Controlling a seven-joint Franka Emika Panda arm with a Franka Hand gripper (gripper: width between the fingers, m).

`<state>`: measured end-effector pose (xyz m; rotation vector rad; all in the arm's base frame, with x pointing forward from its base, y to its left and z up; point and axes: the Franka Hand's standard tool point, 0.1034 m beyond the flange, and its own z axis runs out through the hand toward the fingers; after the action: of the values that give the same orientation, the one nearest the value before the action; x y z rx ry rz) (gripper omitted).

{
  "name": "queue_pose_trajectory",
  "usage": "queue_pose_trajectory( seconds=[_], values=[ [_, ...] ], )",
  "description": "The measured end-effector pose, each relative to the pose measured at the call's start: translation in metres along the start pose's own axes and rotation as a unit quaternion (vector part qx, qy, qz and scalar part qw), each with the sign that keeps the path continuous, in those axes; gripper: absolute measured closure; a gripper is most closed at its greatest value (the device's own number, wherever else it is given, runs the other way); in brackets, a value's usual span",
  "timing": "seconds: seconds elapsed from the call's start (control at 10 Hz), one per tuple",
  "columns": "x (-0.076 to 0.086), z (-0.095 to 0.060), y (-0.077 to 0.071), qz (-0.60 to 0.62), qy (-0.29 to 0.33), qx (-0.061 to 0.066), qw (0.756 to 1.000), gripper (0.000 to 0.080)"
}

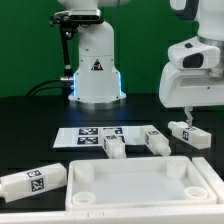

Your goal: Assemble desk

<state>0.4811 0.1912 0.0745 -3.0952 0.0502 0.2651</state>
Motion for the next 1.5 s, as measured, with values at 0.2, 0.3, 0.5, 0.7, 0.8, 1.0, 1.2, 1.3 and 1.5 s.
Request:
queue_pose_trajectory(
  seconds=[0.2,0.3,0.5,0.7,0.8,1.0,1.2,1.3,1.5],
  values=[
    [-0.001,0.014,0.007,0.02,-0.014,0.008,1.0,0.015],
    [-0.008,0.026,0.011,0.041,-0.04,0.019,0.998,0.015],
    [-0.016,0.031,-0.001,0.064,-0.061,0.021,0.996,0.015],
    [-0.016,0.031,0.002,0.065,-0.064,0.021,0.996,0.015],
    [-0.016,0.03,0.003,0.068,-0.074,0.023,0.995,0.015],
    [-0.019,0.025,0.005,0.087,-0.101,0.04,0.99,0.015],
    [-0.026,0.024,0.001,0.082,-0.154,0.028,0.984,0.015],
    [-0.028,0.025,-0.001,0.075,-0.174,0.016,0.982,0.015],
    [-0.028,0.027,0.009,0.081,-0.229,0.015,0.97,0.015]
  ],
)
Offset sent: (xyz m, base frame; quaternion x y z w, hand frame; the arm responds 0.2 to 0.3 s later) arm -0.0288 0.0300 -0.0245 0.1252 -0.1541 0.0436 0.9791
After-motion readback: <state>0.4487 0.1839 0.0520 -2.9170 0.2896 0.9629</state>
